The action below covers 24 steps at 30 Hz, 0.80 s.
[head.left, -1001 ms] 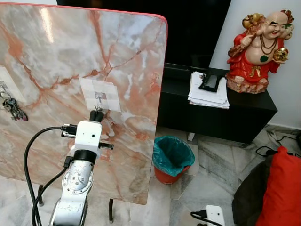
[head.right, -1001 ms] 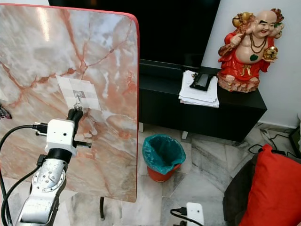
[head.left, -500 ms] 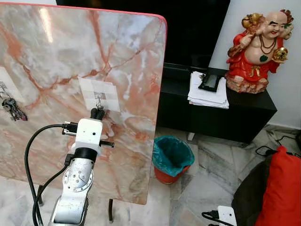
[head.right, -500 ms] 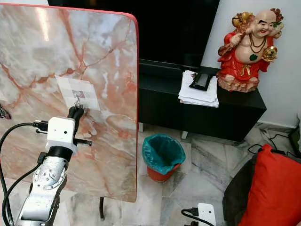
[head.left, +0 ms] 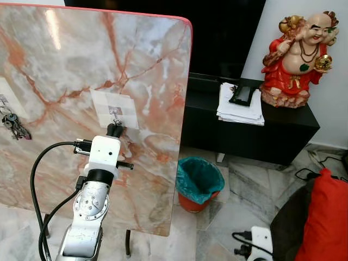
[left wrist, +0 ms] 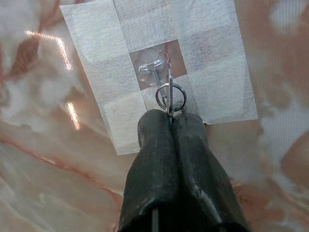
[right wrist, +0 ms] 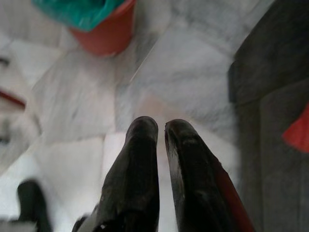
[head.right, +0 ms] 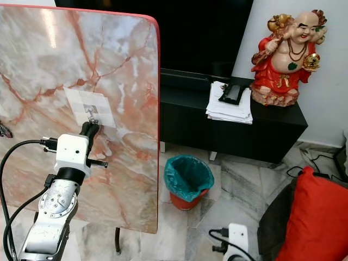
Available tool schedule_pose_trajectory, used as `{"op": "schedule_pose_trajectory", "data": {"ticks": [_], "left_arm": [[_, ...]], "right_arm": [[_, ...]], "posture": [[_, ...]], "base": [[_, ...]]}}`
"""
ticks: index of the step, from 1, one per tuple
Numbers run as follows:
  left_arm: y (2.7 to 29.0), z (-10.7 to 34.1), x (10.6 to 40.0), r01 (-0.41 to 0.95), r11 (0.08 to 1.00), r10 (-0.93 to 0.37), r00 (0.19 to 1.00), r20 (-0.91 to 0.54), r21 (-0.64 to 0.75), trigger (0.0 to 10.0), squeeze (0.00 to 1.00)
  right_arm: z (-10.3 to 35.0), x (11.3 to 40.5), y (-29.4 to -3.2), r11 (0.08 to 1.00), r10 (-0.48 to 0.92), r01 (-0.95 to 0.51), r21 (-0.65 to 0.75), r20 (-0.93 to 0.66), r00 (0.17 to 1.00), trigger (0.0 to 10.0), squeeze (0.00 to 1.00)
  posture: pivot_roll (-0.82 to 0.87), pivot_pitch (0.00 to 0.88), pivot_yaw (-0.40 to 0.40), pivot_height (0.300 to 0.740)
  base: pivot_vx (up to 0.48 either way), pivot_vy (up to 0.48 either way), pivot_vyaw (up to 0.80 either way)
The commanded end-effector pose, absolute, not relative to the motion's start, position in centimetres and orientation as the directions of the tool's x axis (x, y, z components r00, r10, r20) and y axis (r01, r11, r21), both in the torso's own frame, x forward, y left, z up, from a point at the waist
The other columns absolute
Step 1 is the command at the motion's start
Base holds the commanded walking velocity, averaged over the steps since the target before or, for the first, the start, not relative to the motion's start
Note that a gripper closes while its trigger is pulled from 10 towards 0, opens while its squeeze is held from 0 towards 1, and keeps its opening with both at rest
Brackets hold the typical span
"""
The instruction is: Hang keys on a hook
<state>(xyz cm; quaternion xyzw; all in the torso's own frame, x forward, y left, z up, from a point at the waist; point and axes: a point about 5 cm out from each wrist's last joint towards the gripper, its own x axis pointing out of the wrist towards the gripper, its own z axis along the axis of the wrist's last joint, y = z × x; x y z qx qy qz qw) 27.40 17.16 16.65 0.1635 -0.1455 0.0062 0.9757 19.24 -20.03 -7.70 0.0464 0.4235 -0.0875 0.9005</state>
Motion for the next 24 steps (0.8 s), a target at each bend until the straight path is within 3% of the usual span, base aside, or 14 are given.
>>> {"op": "schedule_pose_trajectory", "data": {"ticks": [1,8,24], "left_arm": [[17.0,17.1,27.5,-0.050,0.948,-0.049,0.952,0.301,0.315,10.0,0.00],[16.9,17.1,27.5,-0.044,0.948,-0.056,0.952,0.300,0.317,10.0,0.00],[16.7,17.5,28.0,-0.033,0.947,-0.068,0.952,0.298,0.320,10.0,0.00]], "right_arm": [[-7.4,19.5,-20.6,0.976,-0.145,0.219,-0.003,-0.760,0.634,10.0,0.00],[-8.1,18.6,-20.2,0.988,-0.129,0.148,-0.053,-0.809,0.574,10.0,0.00],[-8.3,18.2,-19.9,0.987,-0.113,0.159,-0.026,-0.814,0.570,10.0,0.00]], "posture": [[-0.01,0.000,-0.086,0.740],[-0.01,0.000,-0.087,0.740],[-0.01,0.000,-0.086,0.740]], "base": [[0.000,0.000,0.00],[0.000,0.000,0.00],[0.000,0.000,0.00]]}}
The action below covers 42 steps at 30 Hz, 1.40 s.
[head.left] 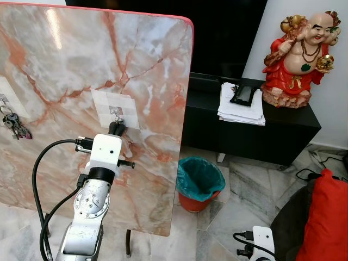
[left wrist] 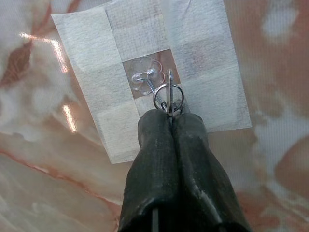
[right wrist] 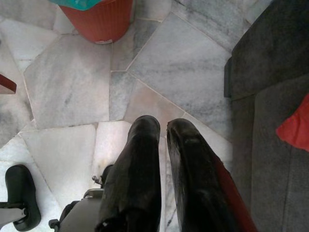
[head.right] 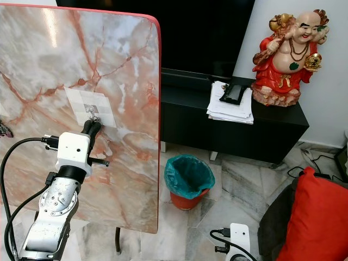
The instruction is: Hang keys on a hook
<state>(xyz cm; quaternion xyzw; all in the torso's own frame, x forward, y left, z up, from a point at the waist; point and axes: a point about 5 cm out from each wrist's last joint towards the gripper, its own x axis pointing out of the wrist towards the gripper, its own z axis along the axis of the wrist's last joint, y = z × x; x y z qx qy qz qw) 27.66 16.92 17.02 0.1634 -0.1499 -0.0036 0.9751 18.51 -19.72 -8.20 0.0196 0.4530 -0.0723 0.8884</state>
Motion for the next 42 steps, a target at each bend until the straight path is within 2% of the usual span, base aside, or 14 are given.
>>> {"op": "schedule_pose_trajectory", "data": {"ticks": [1,15,26,27,42], "left_arm": [[16.8,17.5,28.0,-0.032,0.947,-0.067,0.953,0.294,0.319,10.0,0.00],[16.1,15.9,28.3,0.068,0.953,-0.126,0.975,0.183,0.294,10.0,0.00],[15.9,16.0,28.2,0.081,0.948,-0.142,0.973,0.182,0.308,10.0,0.00],[15.9,16.0,28.2,0.080,0.949,-0.142,0.973,0.184,0.306,10.0,1.00],[15.8,16.0,27.0,0.099,0.958,-0.157,0.967,0.201,0.270,10.0,1.00]], "right_arm": [[-8.4,18.2,-19.8,0.987,-0.108,0.157,-0.021,-0.815,0.569,10.0,0.00],[-8.4,18.1,-19.6,0.989,-0.094,0.145,-0.014,-0.821,0.563,10.0,0.00],[-8.3,18.3,-19.4,0.989,-0.093,0.145,-0.012,-0.818,0.568,10.0,0.00],[-8.3,18.4,-19.4,0.989,-0.093,0.145,-0.011,-0.818,0.568,10.0,0.00],[-8.3,18.5,-19.3,0.989,-0.091,0.148,-0.007,-0.814,0.574,10.0,0.00]], "posture": [[-0.01,0.000,-0.086,0.740],[-0.01,0.000,-0.087,0.740],[-0.01,0.000,-0.087,0.740],[-0.01,0.000,-0.087,0.740],[-0.01,0.000,-0.088,0.740]], "base": [[0.000,0.000,0.00],[0.000,0.000,0.00],[0.000,0.000,0.00],[0.000,0.000,0.00],[0.000,0.000,0.00]]}}
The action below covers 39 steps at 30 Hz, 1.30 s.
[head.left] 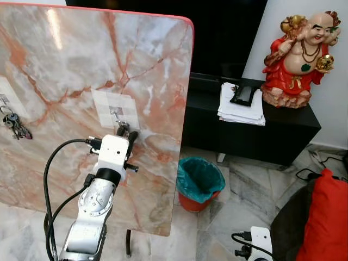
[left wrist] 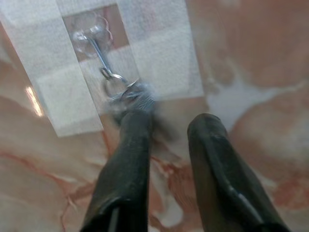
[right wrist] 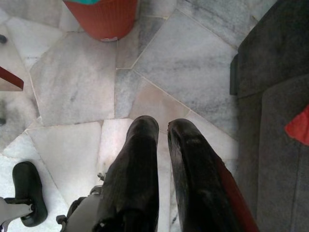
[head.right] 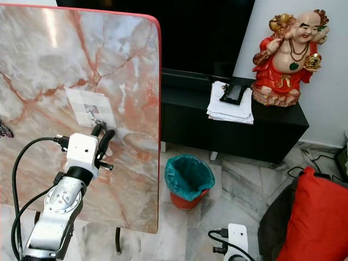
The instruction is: Hang keys on a hook
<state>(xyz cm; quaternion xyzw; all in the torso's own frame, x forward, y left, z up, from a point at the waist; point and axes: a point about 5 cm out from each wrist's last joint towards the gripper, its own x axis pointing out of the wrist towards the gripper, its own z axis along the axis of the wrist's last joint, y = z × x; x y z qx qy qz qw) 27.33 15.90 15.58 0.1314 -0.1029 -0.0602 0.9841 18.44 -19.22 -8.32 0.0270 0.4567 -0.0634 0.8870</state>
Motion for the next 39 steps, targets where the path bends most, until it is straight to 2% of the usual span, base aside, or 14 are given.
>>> {"op": "schedule_pose_trajectory", "data": {"ticks": [1,9,11,13,14,16,17,21,22,26,28,33,35,39], "left_arm": [[16.0,15.9,26.8,0.095,0.959,-0.152,0.968,0.200,0.269,10.0,1.00],[18.5,15.1,24.6,-0.008,0.962,-0.048,0.979,0.197,0.274,10.0,1.00],[19.0,14.4,24.1,-0.015,0.966,-0.029,0.986,0.166,0.258,10.0,0.00],[20.4,11.7,23.7,-0.016,0.992,0.014,1.000,0.022,0.124,10.0,0.00],[20.4,11.7,23.7,-0.016,0.992,0.014,1.000,0.022,0.124,10.0,0.00],[23.4,9.3,23.3,-0.154,0.988,0.151,0.984,-0.093,-0.024,10.0,0.00],[25.7,6.8,22.6,-0.224,0.973,0.207,0.956,-0.209,-0.061,10.0,0.00],[27.1,3.7,21.9,-0.211,0.978,0.198,0.916,-0.349,0.003,10.0,0.00],[27.1,2.4,21.6,-0.163,0.984,0.181,0.894,-0.411,0.079,10.0,0.00],[26.7,-0.2,21.2,-0.070,0.980,0.159,0.843,-0.513,0.189,10.0,0.00],[26.4,-1.2,21.0,-0.058,0.980,0.156,0.819,-0.552,0.190,10.0,0.00],[25.2,-5.3,19.4,-0.084,0.987,0.160,0.683,-0.713,0.140,10.0,0.00],[24.6,-6.8,17.8,-0.109,0.986,0.169,0.607,-0.776,0.129,10.0,0.00],[23.8,-8.2,15.8,-0.106,0.985,0.171,0.528,-0.832,0.135,10.0,0.00]], "right_arm": [[-8.3,18.5,-19.3,0.989,-0.091,0.148,-0.006,-0.813,0.574,10.0,0.00],[-8.3,18.5,-19.2,0.990,-0.084,0.144,-0.001,-0.816,0.572,10.0,0.00],[-8.3,18.5,-19.2,0.990,-0.083,0.142,-0.001,-0.817,0.571,10.0,0.00],[-8.3,18.4,-19.3,0.990,-0.081,0.141,-0.001,-0.819,0.569,10.0,0.00],[-8.3,18.4,-19.3,0.990,-0.081,0.141,-0.001,-0.819,0.569,10.0,0.00],[-8.4,18.3,-19.3,0.990,-0.079,0.138,0.000,-0.821,0.566,10.0,0.00],[-8.4,18.3,-19.3,0.991,-0.078,0.137,0.000,-0.822,0.563,10.0,0.00],[-8.4,18.2,-19.2,0.991,-0.077,0.136,0.000,-0.825,0.560,10.0,0.00],[-8.4,18.2,-19.2,0.991,-0.077,0.136,0.000,-0.825,0.560,10.0,0.00],[-8.5,18.2,-19.2,0.991,-0.074,0.133,0.001,-0.827,0.557,10.0,0.00],[-8.5,18.2,-19.2,0.991,-0.073,0.132,0.001,-0.828,0.556,10.0,0.00],[-8.6,17.8,-19.5,0.991,-0.074,0.133,-0.001,-0.834,0.547,10.0,0.00],[-8.7,17.7,-19.5,0.990,-0.077,0.139,-0.002,-0.837,0.542,10.0,0.00],[-8.7,17.5,-19.5,0.990,-0.079,0.140,-0.005,-0.841,0.535,10.0,0.00]], "posture": [[-0.01,0.000,-0.088,0.740],[0.00,0.000,-0.088,0.740],[0.00,0.000,-0.087,0.740],[0.01,0.000,-0.088,0.740],[0.01,0.000,-0.088,0.740],[0.00,0.000,-0.089,0.740],[0.01,0.000,-0.089,0.740],[0.01,0.000,-0.086,0.740],[0.01,0.000,-0.085,0.740],[0.02,0.000,-0.089,0.740],[0.02,0.000,-0.089,0.740],[0.00,0.000,-0.072,0.740],[0.00,0.000,-0.067,0.740],[-0.01,0.000,-0.066,0.740]], "base": [[0.000,0.000,0.00],[0.000,0.000,0.00],[0.000,0.000,0.00],[0.000,0.000,0.00],[0.000,0.000,0.00],[0.000,0.000,0.00],[0.000,0.000,0.00],[0.000,0.000,0.00],[0.000,0.000,0.00],[0.000,0.000,0.00],[0.000,0.000,0.00],[0.000,0.000,0.00],[0.000,0.000,0.00],[0.000,0.000,0.00]]}}
